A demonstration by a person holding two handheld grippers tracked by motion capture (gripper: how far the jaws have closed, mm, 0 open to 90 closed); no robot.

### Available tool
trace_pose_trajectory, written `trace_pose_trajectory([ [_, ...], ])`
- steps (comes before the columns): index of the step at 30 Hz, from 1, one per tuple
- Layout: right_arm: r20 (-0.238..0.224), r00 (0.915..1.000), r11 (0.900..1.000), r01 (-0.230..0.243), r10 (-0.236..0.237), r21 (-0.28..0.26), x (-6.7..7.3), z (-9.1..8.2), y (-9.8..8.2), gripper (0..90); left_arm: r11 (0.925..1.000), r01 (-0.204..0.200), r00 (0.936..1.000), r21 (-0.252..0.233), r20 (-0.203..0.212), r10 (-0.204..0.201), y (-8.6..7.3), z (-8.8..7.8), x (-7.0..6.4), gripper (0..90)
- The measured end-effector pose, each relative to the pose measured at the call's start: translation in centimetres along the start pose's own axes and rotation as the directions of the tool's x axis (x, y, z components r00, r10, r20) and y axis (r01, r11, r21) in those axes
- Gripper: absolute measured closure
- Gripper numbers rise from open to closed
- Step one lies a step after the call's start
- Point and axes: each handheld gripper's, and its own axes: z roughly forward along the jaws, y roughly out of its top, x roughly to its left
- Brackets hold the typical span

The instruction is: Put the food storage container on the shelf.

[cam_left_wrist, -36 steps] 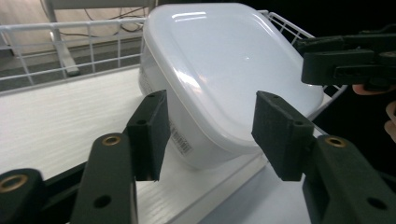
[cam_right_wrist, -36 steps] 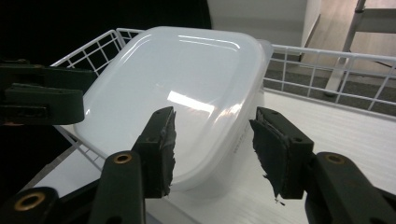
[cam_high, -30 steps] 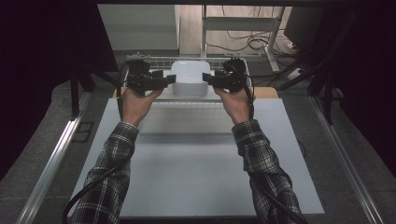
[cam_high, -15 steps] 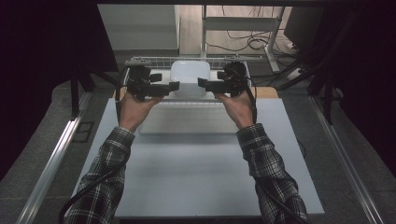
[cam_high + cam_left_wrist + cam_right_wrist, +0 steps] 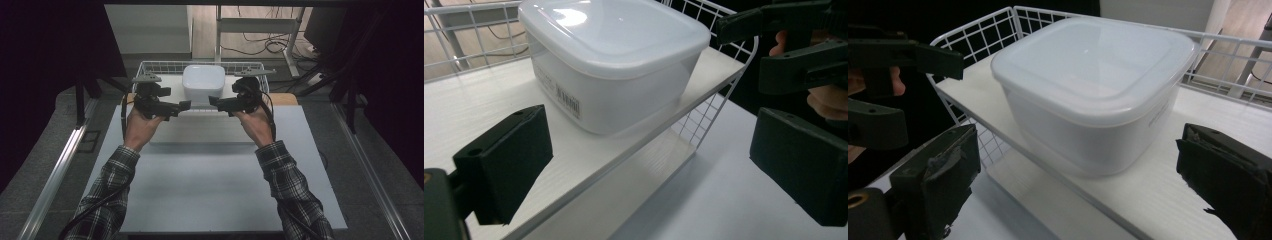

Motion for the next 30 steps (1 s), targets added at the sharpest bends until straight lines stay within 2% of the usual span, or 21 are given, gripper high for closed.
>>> trace_pose_trajectory([
  [1,0.0,0.9999,1.0,0.016,-0.016,-0.001,0.1,-0.1,-0.3,3.1,0.9996,-0.026,0.9995,0.008,-0.016,0.026,-0.3,-0.1,-0.2,2.6],
  [6,-0.003,0.9995,1.0,0.031,-0.031,0.003,0.3,-0.5,-0.6,3.1,0.9984,-0.055,0.9982,0.013,-0.025,0.055,-0.9,-0.1,-0.5,4.8],
  [8,-0.006,0.9989,0.999,0.047,-0.047,0.007,0.4,-0.8,-1.0,3.1,0.9987,-0.051,0.9987,0.008,-0.001,0.051,-1.3,-0.1,-0.8,6.6],
  [9,-0.006,0.9989,0.999,0.047,-0.047,0.007,0.4,-0.8,-1.0,3.1,0.9987,-0.051,0.9987,0.008,-0.001,0.051,-1.3,-0.1,-0.8,6.5],
  [10,-0.006,0.9985,0.998,0.055,-0.055,0.007,0.6,-1.0,-1.2,3.1,0.9987,-0.049,0.9987,-0.011,0.011,0.049,-1.6,-0.2,-1.2,6.5],
  [16,-0.018,0.9972,0.997,0.072,-0.072,0.012,0.9,-1.5,-1.8,3.1,0.9979,-0.064,0.9979,-0.014,0.009,0.064,-1.9,-0.3,-2.1,6.6],
  [22,-0.031,0.9944,0.995,0.102,-0.101,0.011,1.5,-2.1,-2.4,3.1,0.9966,-0.082,0.9964,-0.01,0.023,0.082,-2.6,-0.4,-2.9,7.5],
  [30,-0.046,0.9909,0.991,0.128,-0.127,0.027,2.1,-2.6,-3.8,3.0,0.9913,-0.13,0.9915,0.023,0.013,0.13,-3.9,-0.2,-4.1,7.9],
])
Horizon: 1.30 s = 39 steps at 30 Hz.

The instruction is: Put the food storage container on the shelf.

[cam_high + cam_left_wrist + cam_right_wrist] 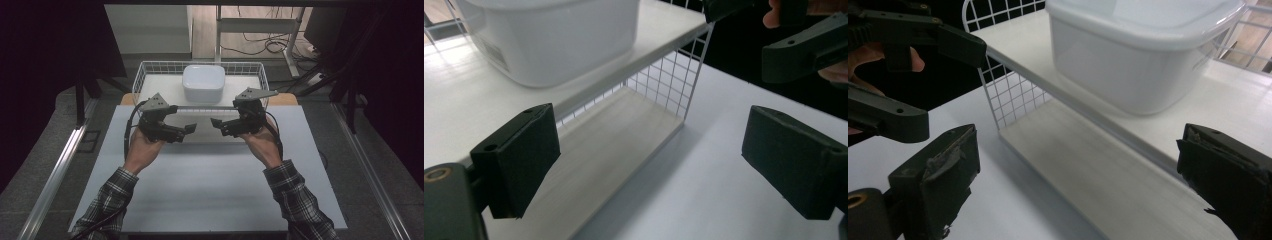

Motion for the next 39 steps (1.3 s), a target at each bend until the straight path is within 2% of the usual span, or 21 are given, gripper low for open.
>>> trace_pose_trajectory([
  [4,-0.003,0.9999,1.0,0.017,-0.017,0.008,0.4,-0.2,-0.8,2.9,0.9999,-0.008,1.0,0.015,0.005,0.008,-1.0,0.1,-0.5,7.8],
  [7,-0.021,0.9997,1.0,0.007,-0.007,0.01,0.7,-0.4,-1.8,2.9,0.9998,0.004,0.9998,0.022,0.02,-0.005,-2.2,0.1,-0.7,8.1],
  [10,-0.03,0.9995,1.0,0.008,-0.008,0.011,0.9,-0.4,-2.3,2.9,0.9997,0.013,0.9996,0.023,0.027,-0.013,-2.7,0.1,-0.8,8.0],
  [12,-0.039,0.9992,1.0,0.013,-0.013,0.015,1.2,-0.3,-2.7,2.4,0.9994,0.021,0.9992,0.027,0.034,-0.022,-3.2,0.0,-0.9,7.5],
  [13,-0.035,0.9989,0.999,0.031,-0.03,0.033,1.6,-0.2,-3.3,1.6,0.9993,0.021,0.9988,0.03,0.044,-0.022,-3.7,0.0,-1.1,7.0],
  [17,-0.043,0.9987,0.999,0.029,-0.028,0.037,2.0,-0.3,-4.0,0.8,0.9992,0.024,0.9982,0.032,0.054,-0.025,-4.5,-0.1,-1.5,6.6],
  [26,-0.051,0.9986,0.999,0.019,-0.017,0.027,2.6,-0.4,-5.6,0.0,0.9991,0.02,0.9977,0.038,0.063,-0.023,-6.2,-0.2,-2.8,6.1],
  [31,-0.018,0.9998,1.0,0.002,-0.002,0.026,2.8,-0.3,-7.5,0.0,0.9986,0.019,0.9986,0.05,0.048,-0.021,-7.7,-0.1,-3.5,5.5],
  [35,-0.033,0.9994,0.999,-0.006,0.007,0.032,2.8,-0.3,-8.5,0.0,0.9985,0.027,0.9983,0.048,0.051,-0.03,-8.4,-0.2,-3.7,5.0],
  [39,-0.042,0.9991,0.999,0.01,-0.008,0.044,3.1,-0.5,-9.1,0.0,0.998,0.045,0.9973,0.044,0.056,-0.047,-9.4,-0.4,-4.0,5.0],
])
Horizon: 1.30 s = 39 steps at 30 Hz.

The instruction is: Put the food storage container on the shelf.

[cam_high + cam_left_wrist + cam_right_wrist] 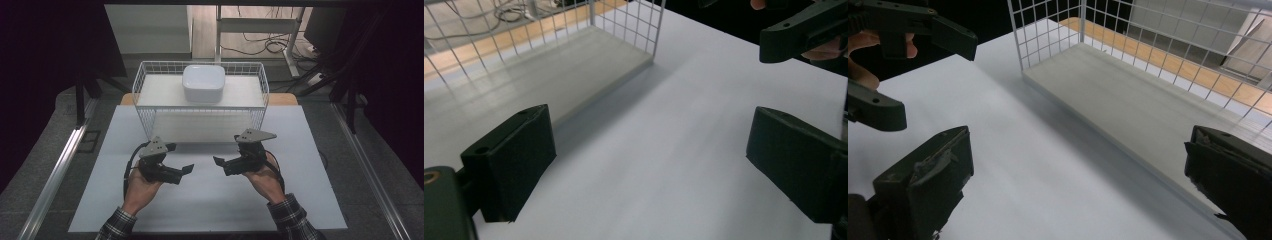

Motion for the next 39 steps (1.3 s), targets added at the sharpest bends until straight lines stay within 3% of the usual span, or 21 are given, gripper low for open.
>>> trace_pose_trajectory([
  [9,-0.011,0.9999,1.0,0.001,-0.001,-0.011,0.5,-1.1,-1.5,0.0,0.9996,0.029,0.9996,0.007,0.006,-0.029,-1.9,-0.3,-0.3,4.8],
  [14,-0.006,0.9999,1.0,0.011,-0.011,-0.004,0.7,-1.6,-2.7,0.0,0.9998,0.018,0.9998,-0.002,0.0,-0.018,-2.5,-1.0,-0.9,4.9],
  [18,-0.002,0.9999,1.0,0.012,-0.012,-0.003,0.8,-1.8,-3.2,0.0,0.9998,-0.004,1.0,0.02,0.001,0.004,-3.1,-1.0,-1.3,4.4],
  [21,0.0,1.0,1.0,0.008,-0.008,-0.004,0.9,-2.2,-3.7,0.0,0.9991,-0.021,0.9997,0.037,-0.013,0.022,-3.7,-1.0,-1.6,4.1],
  [32,0.018,0.9998,1.0,-0.008,0.008,0.014,0.9,-3.1,-6.0,0.0,0.9986,0.007,0.9991,0.053,-0.043,-0.005,-5.7,-1.7,-1.8,3.2],
  [39,0.022,0.9996,0.999,-0.016,0.015,0.032,1.1,-3.4,-7.3,0.0,0.9962,0.015,0.996,0.085,-0.089,-0.008,-7.5,-2.2,-1.6,2.5],
])
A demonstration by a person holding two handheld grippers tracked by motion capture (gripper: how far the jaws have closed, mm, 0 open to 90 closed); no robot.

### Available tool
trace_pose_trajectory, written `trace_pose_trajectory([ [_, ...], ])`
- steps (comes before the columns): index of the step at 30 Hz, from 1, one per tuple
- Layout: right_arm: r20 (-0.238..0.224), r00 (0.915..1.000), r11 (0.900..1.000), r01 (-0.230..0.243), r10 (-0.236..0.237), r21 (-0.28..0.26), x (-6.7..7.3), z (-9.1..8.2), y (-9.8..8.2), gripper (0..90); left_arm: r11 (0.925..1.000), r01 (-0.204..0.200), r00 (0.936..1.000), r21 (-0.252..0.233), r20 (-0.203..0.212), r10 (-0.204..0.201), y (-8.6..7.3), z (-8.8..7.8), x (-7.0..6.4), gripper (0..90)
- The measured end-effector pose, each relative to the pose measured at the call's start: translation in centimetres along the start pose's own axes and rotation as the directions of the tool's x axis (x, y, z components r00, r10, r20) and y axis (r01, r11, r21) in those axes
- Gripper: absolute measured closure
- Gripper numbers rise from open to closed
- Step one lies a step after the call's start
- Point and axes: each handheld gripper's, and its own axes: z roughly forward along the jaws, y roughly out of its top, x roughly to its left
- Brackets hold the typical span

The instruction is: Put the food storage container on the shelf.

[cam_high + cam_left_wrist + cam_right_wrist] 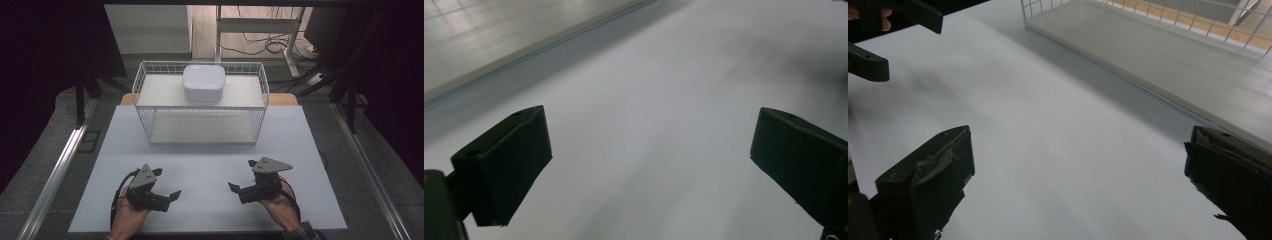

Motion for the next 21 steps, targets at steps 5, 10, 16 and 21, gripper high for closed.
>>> trace_pose_trajectory([
  [5,0.008,1.0,1.0,0.004,-0.004,0.016,-0.1,-0.1,-1.0,0.0,0.9985,-0.026,0.9982,0.048,-0.052,0.029,-1.2,0.0,0.1,2.2],
  [10,0.013,0.9999,0.999,-0.001,0.001,0.039,-0.3,0.1,-2.0,0.0,0.9951,-0.048,0.9956,0.086,-0.076,0.055,-2.0,0.3,-0.2,1.8],
  [16,0.022,0.9997,0.995,-0.01,0.008,0.097,-0.7,1.0,-3.6,0.0,0.9928,-0.039,0.9961,0.113,-0.074,0.048,-2.7,0.9,-0.1,1.6],
  [21,0.028,0.9996,0.99,-0.008,0.004,0.138,-0.9,1.5,-4.1,0.0,0.9956,0.002,0.9983,0.094,-0.059,0.003,-2.8,0.8,0.5,1.6],
])
